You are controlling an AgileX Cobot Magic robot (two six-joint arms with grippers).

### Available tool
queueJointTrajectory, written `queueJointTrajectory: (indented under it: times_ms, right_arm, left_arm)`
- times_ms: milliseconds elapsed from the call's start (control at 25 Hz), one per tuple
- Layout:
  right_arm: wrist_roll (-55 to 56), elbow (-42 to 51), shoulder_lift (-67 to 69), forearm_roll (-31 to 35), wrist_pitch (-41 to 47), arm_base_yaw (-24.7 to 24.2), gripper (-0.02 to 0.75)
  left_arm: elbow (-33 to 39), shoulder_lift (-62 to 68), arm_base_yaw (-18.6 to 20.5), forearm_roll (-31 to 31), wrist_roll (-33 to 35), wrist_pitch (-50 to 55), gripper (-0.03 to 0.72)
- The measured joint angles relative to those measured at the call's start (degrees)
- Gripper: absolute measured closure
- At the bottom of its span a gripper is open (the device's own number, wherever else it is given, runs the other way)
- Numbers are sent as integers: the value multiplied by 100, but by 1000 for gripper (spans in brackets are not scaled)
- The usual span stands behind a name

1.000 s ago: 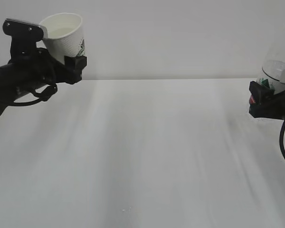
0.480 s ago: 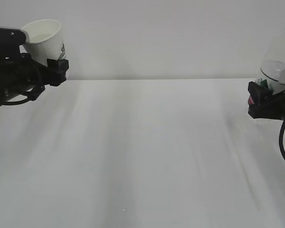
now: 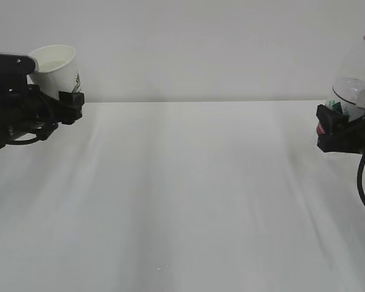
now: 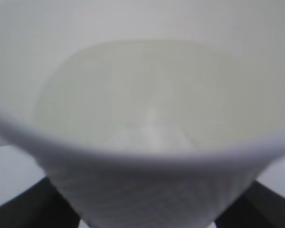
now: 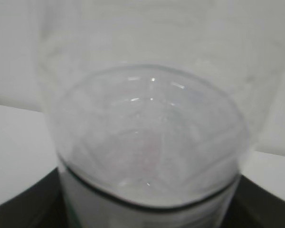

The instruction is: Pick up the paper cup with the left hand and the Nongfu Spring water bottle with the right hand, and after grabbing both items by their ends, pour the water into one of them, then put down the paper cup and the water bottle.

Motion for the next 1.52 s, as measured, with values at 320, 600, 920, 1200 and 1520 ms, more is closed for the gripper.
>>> queueJointTrajectory:
  times_ms: [320, 600, 920, 1200, 1520]
  right_arm:
    - [0, 0, 0, -4, 0, 0, 243]
    - [0, 0, 0, -13, 0, 0, 243]
    - [0, 0, 0, -13, 0, 0, 243]
    - [-8, 0, 0, -13, 0, 0, 243]
    - [-8, 0, 0, -13, 0, 0, 243]
  left_arm:
    - [0, 322, 41, -35, 0, -330, 145]
    - [0, 590, 49, -188, 0, -855, 145]
    - [0, 1064, 49, -221, 0, -1193, 152]
    - [0, 1407, 49, -231, 0, -1400, 167]
    - [0, 1712, 49, -231, 0, -1764, 171]
